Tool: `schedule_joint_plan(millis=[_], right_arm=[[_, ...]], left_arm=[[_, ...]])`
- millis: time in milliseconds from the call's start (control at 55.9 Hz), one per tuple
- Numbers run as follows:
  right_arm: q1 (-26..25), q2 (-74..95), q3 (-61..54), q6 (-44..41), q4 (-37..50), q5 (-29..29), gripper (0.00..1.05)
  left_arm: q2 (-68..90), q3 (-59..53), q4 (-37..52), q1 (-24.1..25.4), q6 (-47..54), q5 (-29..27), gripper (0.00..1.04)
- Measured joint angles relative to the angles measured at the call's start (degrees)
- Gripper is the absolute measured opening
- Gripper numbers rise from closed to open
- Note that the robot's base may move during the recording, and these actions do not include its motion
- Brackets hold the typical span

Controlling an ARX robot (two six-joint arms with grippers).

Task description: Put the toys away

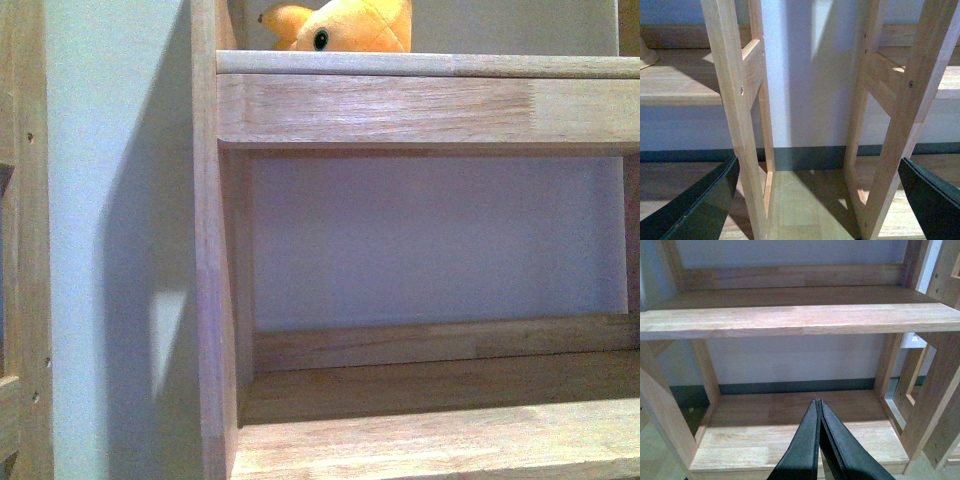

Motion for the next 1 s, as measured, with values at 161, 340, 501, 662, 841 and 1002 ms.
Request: schedule_joint_plan(millis=[161, 340, 501, 662, 841, 1002], right_arm=[[0.0, -0.5, -0.8, 0.0, 0.1, 0.0, 0.03], [0.0, -2.8, -2.8, 0.0, 0.3, 0.1, 0.03], [0.0, -2.9, -2.8, 0.0, 0.3, 0.0, 0.03], [0.0, -2.9, -2.8, -0.1, 0.3, 0.0, 0.18], [0.0, -2.9, -2.8, -0.1, 0.3, 0.0, 0.46], [0.0, -2.9, -2.8, -0.1, 0.3, 0.0, 0.73]], left_arm=[[0.0, 0.0, 0.0, 0.0, 0.0, 0.0, 0.98], [0.0, 0.0, 0.0, 0.0, 0.0, 0.0, 0.98], [0.0, 0.0, 0.0, 0.0, 0.0, 0.0, 0.98], [0.0, 0.0, 0.0, 0.0, 0.0, 0.0, 0.98], [0.0, 0.0, 0.0, 0.0, 0.0, 0.0, 0.98], [0.0, 0.0, 0.0, 0.0, 0.0, 0.0, 0.98]])
